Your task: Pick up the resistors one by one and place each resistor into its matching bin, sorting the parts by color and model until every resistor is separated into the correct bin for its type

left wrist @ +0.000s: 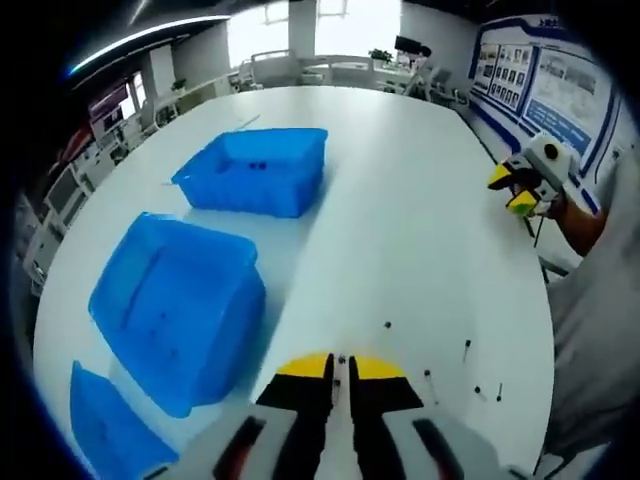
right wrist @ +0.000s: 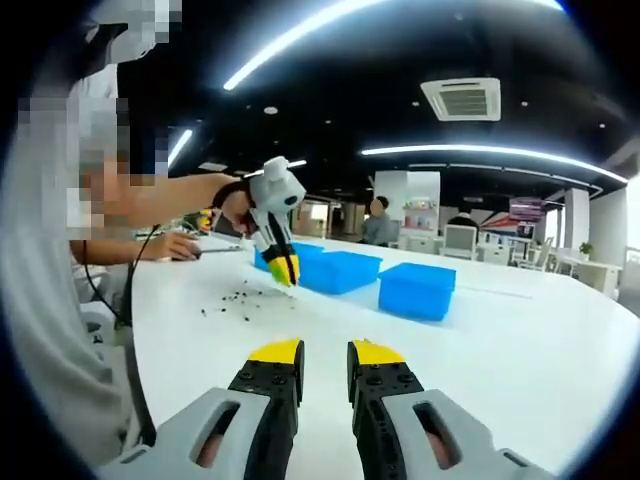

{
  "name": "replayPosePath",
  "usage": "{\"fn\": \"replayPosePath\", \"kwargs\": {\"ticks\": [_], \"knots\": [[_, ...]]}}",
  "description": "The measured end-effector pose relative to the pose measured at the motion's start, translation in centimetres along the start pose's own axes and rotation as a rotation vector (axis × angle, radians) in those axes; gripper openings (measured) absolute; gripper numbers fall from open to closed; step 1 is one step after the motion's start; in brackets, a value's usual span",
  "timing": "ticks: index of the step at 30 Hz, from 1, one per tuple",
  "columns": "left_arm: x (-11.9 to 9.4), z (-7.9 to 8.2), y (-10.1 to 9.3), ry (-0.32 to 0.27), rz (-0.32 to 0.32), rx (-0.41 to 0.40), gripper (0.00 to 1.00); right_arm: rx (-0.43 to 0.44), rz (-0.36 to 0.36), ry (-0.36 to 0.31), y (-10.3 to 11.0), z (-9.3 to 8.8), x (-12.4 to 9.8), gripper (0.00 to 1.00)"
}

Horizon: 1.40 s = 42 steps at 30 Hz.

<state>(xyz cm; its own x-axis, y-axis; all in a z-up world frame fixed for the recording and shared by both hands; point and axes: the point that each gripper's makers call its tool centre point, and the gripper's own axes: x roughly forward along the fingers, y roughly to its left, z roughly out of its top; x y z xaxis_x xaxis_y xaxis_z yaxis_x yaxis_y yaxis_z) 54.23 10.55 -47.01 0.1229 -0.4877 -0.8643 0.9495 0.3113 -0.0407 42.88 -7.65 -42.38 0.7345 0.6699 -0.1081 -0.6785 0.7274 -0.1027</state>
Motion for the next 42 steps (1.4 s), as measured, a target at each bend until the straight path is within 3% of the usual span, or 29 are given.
{"fn": "replayPosePath", "kwargs": {"ticks": [5,9,23,27,30,34,36,37,40,42], "knots": [[0.9,0.2,0.0,0.023,0.001,0.015,0.11,0.001,0.001,0.003,0.1,-0.1,0.0,0.2],[1.2,-0.3,0.3,0.08,0.021,0.05,0.11,0.001,-0.002,0.004,-0.1,-0.1,-0.3,0.2],[1.2,-0.3,-0.2,0.178,-0.031,0.124,0.05,0.006,-0.007,0.0,-0.3,-0.2,-0.4,0.2],[1.0,-0.5,-0.3,0.177,-0.043,0.123,0.04,0.009,-0.013,-0.006,-0.5,-0.2,-0.5,0.2],[0.5,0.4,-1.3,0.098,-0.094,0.101,0.04,0.009,-0.015,-0.008,-0.6,-0.1,-0.5,0.2],[-1.4,2.5,-1.8,-0.056,-0.144,0.058,0.04,0.006,-0.01,-0.005,-0.5,-0.1,-0.5,0.2],[-2.5,3.7,-1.6,-0.147,-0.162,0.031,0.04,0.005,-0.009,-0.006,-0.5,-0.1,-0.5,0.2],[-3.4,4.7,-1.1,-0.22,-0.157,0.011,0.04,0.004,-0.008,-0.006,-0.4,-0.1,-0.5,0.2],[-6.7,7.7,2.0,-0.464,-0.092,-0.101,0.04,0.004,-0.009,-0.007,-0.4,0.0,-0.4,0.2],[-8.3,8.1,6.0,-0.594,0.04,-0.253,0.04,0.005,-0.011,-0.007,-0.5,0.0,-0.4,0.2]]}}
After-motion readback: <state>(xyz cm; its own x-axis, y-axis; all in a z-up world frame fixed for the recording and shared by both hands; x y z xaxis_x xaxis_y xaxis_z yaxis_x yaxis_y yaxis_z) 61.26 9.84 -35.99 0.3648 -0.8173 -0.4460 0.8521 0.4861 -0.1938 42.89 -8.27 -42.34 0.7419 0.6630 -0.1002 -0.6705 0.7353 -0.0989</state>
